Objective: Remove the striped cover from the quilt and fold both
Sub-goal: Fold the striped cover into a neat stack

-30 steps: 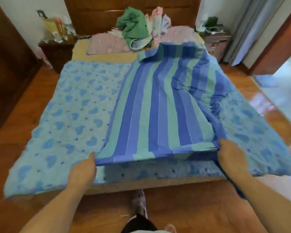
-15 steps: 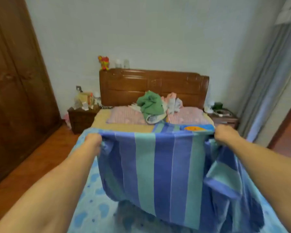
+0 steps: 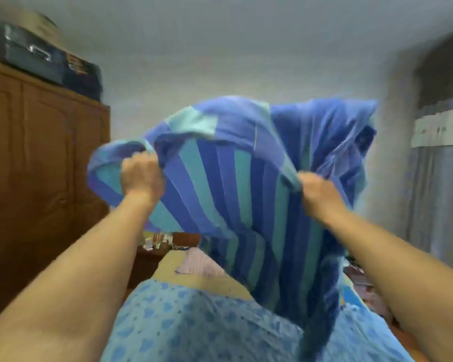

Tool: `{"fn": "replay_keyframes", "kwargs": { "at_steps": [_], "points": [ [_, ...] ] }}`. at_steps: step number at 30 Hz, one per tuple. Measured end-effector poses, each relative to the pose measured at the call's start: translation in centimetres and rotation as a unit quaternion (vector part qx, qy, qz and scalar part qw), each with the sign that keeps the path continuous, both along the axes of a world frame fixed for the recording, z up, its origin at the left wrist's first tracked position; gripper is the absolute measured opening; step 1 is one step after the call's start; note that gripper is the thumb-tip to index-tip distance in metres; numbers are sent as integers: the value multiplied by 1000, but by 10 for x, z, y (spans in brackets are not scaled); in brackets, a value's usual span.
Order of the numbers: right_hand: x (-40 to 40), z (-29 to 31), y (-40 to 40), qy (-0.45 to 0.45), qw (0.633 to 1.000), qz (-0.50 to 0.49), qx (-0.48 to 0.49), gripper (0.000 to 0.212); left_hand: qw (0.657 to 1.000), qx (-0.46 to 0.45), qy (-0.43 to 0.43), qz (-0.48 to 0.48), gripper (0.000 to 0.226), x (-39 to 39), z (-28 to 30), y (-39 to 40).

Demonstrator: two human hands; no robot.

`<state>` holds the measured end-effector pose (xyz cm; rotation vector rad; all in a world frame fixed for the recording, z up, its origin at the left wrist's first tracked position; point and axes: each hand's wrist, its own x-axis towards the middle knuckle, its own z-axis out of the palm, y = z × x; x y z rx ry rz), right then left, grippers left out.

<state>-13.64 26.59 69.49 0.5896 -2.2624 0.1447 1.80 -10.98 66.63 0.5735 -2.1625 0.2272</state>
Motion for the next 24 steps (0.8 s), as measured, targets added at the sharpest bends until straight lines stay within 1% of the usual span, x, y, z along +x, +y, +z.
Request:
{"fn": "replay_keyframes", "kwargs": {
  "at_steps": [1, 2, 3, 4, 5, 6, 7, 8, 9, 10, 12, 14, 15, 16, 17, 19, 20, 22, 24],
  "points": [
    [1, -54, 14, -207, 971, -25, 120, 18, 990, 26, -133, 41, 42, 5, -36, 16],
    [6, -118, 38, -341, 923, -49, 170, 21, 948, 110, -282, 96, 41, 19, -99, 25],
    [17, -174, 63, -361, 905, -79, 212, 24, 908, 150, -368, 130, 40, 45, -177, 41],
    [30, -211, 92, -306, 917, -61, 248, 29, 895, 145, -406, 114, 38, 74, -241, 58],
    [41, -244, 120, -241, 942, -15, 233, 35, 907, 129, -385, 108, 36, 99, -283, 72],
    [50, -275, 147, -163, 957, 13, 239, 35, 921, 101, -362, 106, 35, 120, -313, 85],
    [65, -310, 170, -154, 946, 27, 282, 28, 916, 80, -375, 120, 34, 142, -336, 95],
    [84, -347, 189, -193, 920, 30, 340, 19, 905, 73, -394, 143, 32, 162, -355, 109],
    [101, -379, 207, -241, 894, 18, 377, 19, 894, 68, -417, 151, 32, 181, -372, 125],
    [117, -405, 223, -283, 877, 5, 389, 24, 876, 64, -451, 157, 31, 196, -388, 139],
    [146, -445, 245, -317, 875, 13, 365, 26, 833, 81, -522, 163, 29, 229, -413, 162],
    [170, -474, 260, -385, 844, 10, 374, 21, 792, 72, -574, 193, 29, 259, -436, 174],
    [182, -489, 269, -427, 818, 10, 386, 18, 776, 71, -591, 209, 29, 273, -443, 174],
    [191, -499, 280, -457, 797, -1, 394, 21, 769, 72, -597, 219, 31, 285, -446, 171],
    [197, -508, 293, -464, 791, -7, 399, 28, 764, 81, -597, 232, 32, 293, -449, 164],
    [203, -515, 314, -464, 795, -12, 391, 39, 768, 83, -582, 255, 33, 307, -451, 154],
    [205, -517, 321, -469, 790, -14, 393, 39, 770, 90, -576, 258, 34, 311, -450, 153],
    [207, -520, 327, -482, 784, -6, 391, 35, 776, 103, -573, 243, 35, 313, -451, 157],
    [211, -517, 320, -481, 800, 5, 359, 20, 784, 126, -567, 218, 38, 313, -458, 165]
  ]
}}
